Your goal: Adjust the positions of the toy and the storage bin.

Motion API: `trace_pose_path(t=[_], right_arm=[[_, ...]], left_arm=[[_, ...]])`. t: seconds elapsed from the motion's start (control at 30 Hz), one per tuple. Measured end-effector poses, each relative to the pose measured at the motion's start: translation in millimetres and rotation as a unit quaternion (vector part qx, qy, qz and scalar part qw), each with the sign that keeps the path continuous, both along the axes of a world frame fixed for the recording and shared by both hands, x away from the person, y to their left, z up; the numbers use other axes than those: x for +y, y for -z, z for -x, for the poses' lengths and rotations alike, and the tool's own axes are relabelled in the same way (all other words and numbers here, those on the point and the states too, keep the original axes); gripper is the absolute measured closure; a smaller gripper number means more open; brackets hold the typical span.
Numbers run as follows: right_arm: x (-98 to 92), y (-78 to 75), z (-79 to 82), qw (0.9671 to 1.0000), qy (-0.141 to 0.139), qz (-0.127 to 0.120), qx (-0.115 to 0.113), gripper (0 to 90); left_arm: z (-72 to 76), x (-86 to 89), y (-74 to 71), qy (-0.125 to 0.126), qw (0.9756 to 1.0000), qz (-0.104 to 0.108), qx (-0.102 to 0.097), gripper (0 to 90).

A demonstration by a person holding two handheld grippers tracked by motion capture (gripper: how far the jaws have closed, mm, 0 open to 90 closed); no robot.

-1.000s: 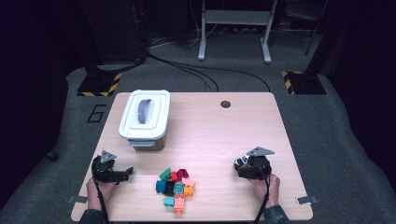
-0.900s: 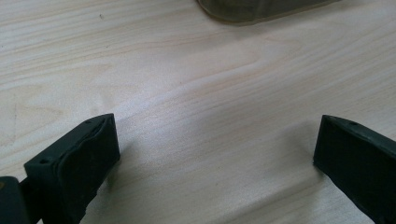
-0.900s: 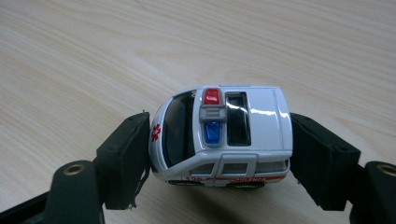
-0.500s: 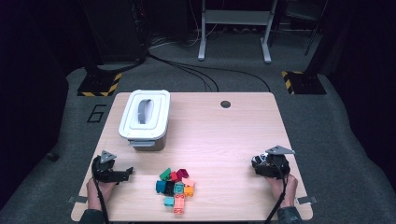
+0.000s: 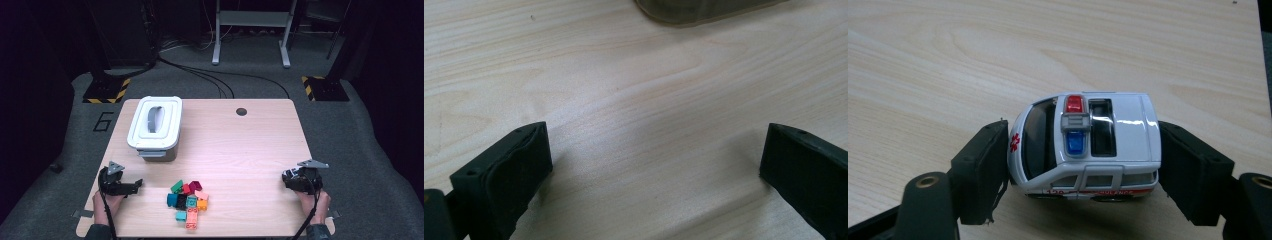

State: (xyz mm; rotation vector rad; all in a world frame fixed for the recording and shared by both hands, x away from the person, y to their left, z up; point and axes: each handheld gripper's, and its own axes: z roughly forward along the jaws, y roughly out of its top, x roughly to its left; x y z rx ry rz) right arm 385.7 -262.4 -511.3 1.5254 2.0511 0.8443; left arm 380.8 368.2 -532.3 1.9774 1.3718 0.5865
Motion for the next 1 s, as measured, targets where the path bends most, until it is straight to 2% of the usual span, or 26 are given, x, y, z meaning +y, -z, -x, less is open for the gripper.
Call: trace_pose_path(t=[0.13, 0.23, 0.33, 0.37, 0.4, 0.5, 0.57, 0.63, 0.7, 0.77, 0.87, 1.0], right_arm=[[-1.1, 5.5, -0.9, 1.0000, 0.002, 0.003, 0.007, 25.2], [-3.8, 8.0, -0.5, 1.0000, 0.000, -0.010, 0.002, 25.1], [-5.0, 8.9, 0.5, 1.0000, -0.004, -0.005, -0.003, 24.8], [-5.7, 9.0, 0.6, 1.0000, -0.005, -0.005, -0.004, 23.8], [-7.2, 9.3, 0.9, 0.9999, -0.006, -0.010, -0.002, 15.5], [-9.0, 8.9, 2.8, 0.9998, -0.009, -0.016, -0.003, 12.9], [-10.0, 7.3, 8.2, 0.9997, -0.008, -0.023, -0.004, 3.2], [-10.8, 7.0, 10.2, 0.9997, -0.010, -0.022, -0.003, 0.8], [-12.2, 7.4, 19.7, 0.9994, -0.009, -0.033, -0.004, 0.0], [-12.5, 8.0, 23.4, 0.9994, -0.009, -0.034, -0.004, 0.0], [-14.9, 13.0, 35.7, 0.9997, -0.012, -0.023, -0.007, 0.0], [-17.0, 14.3, 38.1, 0.9997, -0.014, -0.017, -0.009, 0.0]], left_arm=[[0.0, 0.0, 0.1, 0.000, 1.0000, 0.000, 0.000, 0.0], [0.1, 0.2, -0.3, 0.001, 1.0000, -0.001, 0.002, 0.1], [0.0, 0.1, -0.1, 0.001, 1.0000, -0.001, 0.001, 0.0], [0.0, 0.1, -0.3, 0.001, 1.0000, -0.001, 0.001, 0.0], [0.0, 0.1, 0.0, 0.001, 1.0000, -0.001, 0.000, 0.1], [0.0, 0.1, -0.3, 0.001, 1.0000, -0.001, 0.002, 0.0], [0.0, 0.1, -0.3, 0.001, 1.0000, -0.001, 0.002, 0.0], [0.0, 0.1, -0.3, 0.001, 1.0000, -0.001, 0.002, 0.0], [0.0, 0.1, -0.3, 0.001, 1.0000, -0.001, 0.002, 0.0], [0.0, 0.1, -0.4, 0.001, 1.0000, -0.001, 0.002, 0.0], [-0.3, 0.3, -0.4, 0.007, 1.0000, -0.001, 0.002, 0.0], [-0.6, 0.9, -1.0, 0.011, 0.9999, 0.005, 0.005, 0.0]])
